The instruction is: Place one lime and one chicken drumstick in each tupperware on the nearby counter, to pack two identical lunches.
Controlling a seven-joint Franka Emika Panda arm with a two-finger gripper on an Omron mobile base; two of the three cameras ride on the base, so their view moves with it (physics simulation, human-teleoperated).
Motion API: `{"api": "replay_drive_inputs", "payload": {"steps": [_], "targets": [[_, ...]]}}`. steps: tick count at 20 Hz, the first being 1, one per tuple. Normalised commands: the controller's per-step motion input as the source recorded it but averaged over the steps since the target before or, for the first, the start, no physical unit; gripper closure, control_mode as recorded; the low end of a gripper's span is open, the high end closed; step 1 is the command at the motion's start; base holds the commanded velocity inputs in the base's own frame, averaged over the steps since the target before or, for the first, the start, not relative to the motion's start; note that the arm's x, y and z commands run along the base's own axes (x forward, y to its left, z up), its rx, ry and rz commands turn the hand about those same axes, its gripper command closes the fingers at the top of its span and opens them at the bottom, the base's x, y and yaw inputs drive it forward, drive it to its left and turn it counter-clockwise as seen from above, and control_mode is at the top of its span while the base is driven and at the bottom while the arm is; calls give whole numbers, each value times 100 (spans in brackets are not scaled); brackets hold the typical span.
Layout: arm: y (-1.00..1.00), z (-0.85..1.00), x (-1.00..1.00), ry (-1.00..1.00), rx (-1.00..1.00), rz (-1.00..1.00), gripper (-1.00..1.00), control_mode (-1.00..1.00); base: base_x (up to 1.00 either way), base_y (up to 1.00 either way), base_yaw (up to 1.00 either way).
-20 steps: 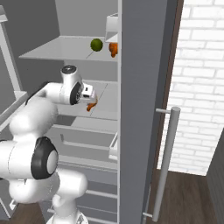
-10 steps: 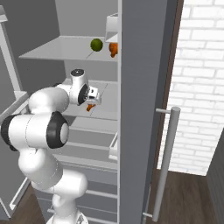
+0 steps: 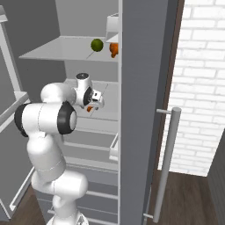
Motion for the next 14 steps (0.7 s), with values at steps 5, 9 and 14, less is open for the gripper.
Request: {"api": "replay_drive_inputs", "payload": {"steps": [5, 9, 14], "targets": [[0, -20, 39, 3, 0, -5, -100, -100, 0, 0, 0], [0, -45, 5, 11, 0, -4, 100, -100, 0, 0, 0], [0, -16, -22, 0, 0, 0, 100, -100, 0, 0, 0]]}}
